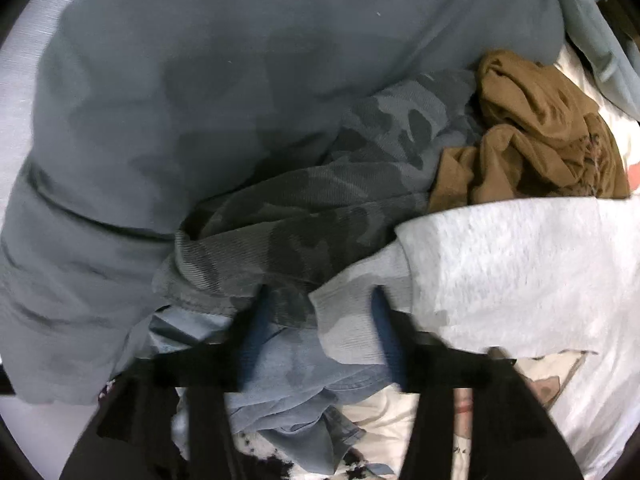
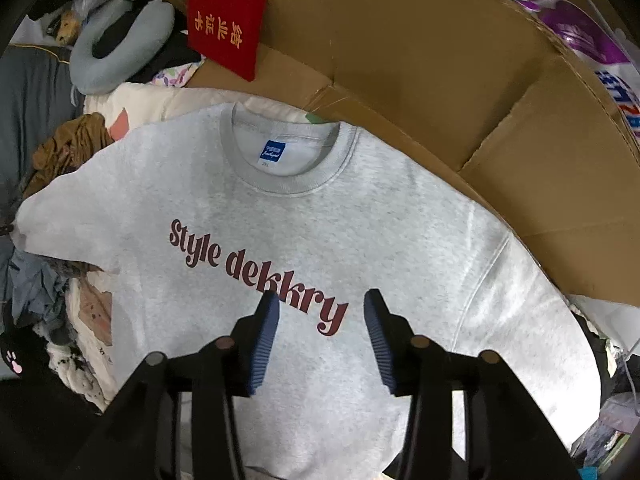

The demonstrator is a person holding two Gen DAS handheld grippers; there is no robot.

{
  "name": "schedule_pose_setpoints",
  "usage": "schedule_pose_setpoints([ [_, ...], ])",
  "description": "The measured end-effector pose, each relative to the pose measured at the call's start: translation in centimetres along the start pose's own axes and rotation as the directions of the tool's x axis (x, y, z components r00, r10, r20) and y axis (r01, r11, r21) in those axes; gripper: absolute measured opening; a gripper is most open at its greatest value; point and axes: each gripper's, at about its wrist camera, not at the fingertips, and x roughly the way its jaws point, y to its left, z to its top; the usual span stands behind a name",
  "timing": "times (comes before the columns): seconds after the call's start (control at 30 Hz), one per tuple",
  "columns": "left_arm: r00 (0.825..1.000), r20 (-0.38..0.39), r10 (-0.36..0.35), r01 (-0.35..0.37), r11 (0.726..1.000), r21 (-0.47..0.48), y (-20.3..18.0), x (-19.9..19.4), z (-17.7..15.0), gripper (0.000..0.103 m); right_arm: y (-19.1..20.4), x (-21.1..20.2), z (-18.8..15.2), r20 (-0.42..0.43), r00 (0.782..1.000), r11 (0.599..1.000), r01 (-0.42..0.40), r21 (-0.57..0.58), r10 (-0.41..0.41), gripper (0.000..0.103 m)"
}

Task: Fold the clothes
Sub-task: 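Lay the sleeve flat and open the left gripper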

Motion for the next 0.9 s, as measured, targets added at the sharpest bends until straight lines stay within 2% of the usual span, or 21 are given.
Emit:
schedule_pose_setpoints([
  [0.4, 0.998, 0.066, -0.002, -0.004, 0.996, 0.09, -3.4, -0.1, -2.6, 0.057, -3.8, 4.3, -3.9, 0.083, 0.995, 0.997, -0.06, 0.038, 0.057, 0.042],
  [0.57, 0.995, 0.087, -0.046, 0.037, 0.994, 0.099, -4.3, -0.4, -3.8, 0.057, -4.1, 4.8, -5.7, 0.094, 0.994, 0.998, -0.06, 0.029, 0.057, 0.042],
  [0.7, 0.99, 0.089, -0.109, 0.101, 0.991, 0.086, -4.3, -1.3, -4.6, 0.057, -4.4, 3.5, -7.0, 0.119, 0.99, 0.996, -0.075, 0.041, 0.07, 0.042],
  [0.9, 0.97, 0.095, -0.222, 0.217, 0.974, 0.062, -3.3, -4.5, -7.7, 0.057, -4.2, -1.9, -10.1, 0.148, 0.986, 0.994, -0.084, 0.068, 0.073, 0.042],
])
